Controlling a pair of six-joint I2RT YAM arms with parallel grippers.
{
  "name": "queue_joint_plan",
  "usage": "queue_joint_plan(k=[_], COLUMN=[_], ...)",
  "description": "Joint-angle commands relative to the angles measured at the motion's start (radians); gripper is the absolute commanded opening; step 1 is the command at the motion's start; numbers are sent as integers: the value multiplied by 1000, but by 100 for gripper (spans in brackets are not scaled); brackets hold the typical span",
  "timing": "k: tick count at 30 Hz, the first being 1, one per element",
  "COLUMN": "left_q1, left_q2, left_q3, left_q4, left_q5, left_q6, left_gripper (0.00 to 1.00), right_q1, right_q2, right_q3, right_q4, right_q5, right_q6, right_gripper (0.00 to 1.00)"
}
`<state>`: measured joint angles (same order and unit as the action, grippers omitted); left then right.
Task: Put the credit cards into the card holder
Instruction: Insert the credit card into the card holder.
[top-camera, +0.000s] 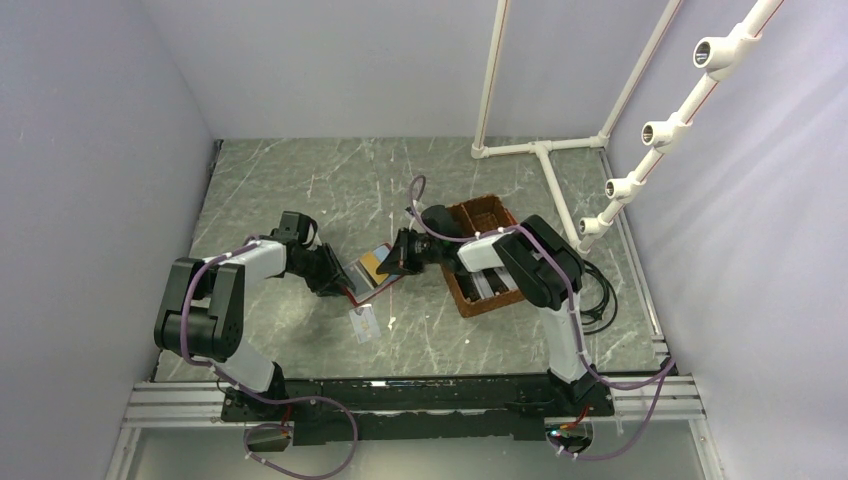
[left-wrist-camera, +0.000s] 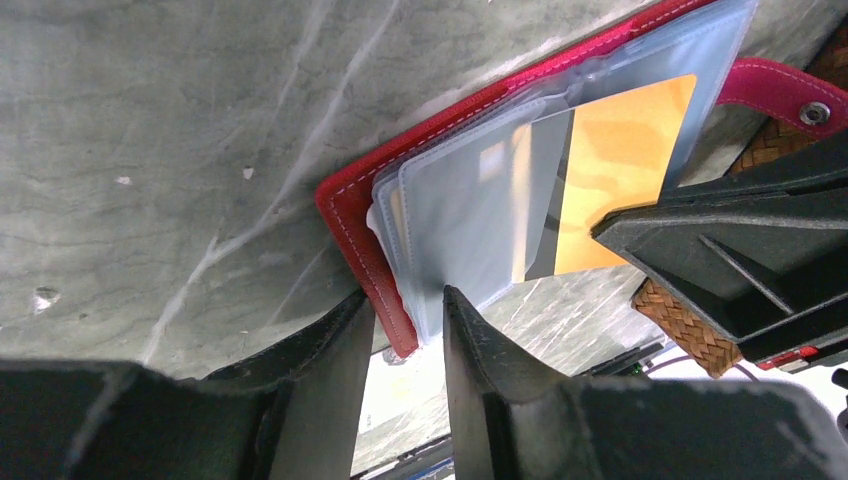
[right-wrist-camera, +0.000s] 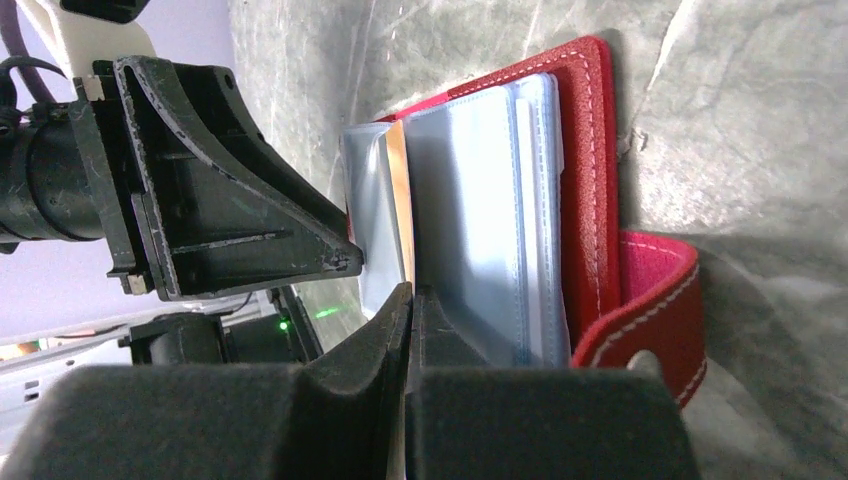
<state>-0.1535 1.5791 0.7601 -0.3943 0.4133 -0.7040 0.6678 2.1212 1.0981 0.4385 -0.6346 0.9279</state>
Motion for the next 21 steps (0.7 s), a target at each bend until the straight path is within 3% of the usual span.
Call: queue_joint_plan(k=[1,13,21], left_q1=[-3,-1,-1], left_q2=[45,38,35], left_q3=[-59,-55,-24], left_q4=[7,19,13], left_q5=[-41,-16,-9], left_q6=[6,-5,1], left_gripper=[39,37,34], right_q1=[-22,17,63], right_q2=[-14,5,11], right_q3=[-66,-75,-103], right_q4=[-3,40,65], right_q5=[58,97,35], right_q6=[1,44,24], right_gripper=[0,0,0])
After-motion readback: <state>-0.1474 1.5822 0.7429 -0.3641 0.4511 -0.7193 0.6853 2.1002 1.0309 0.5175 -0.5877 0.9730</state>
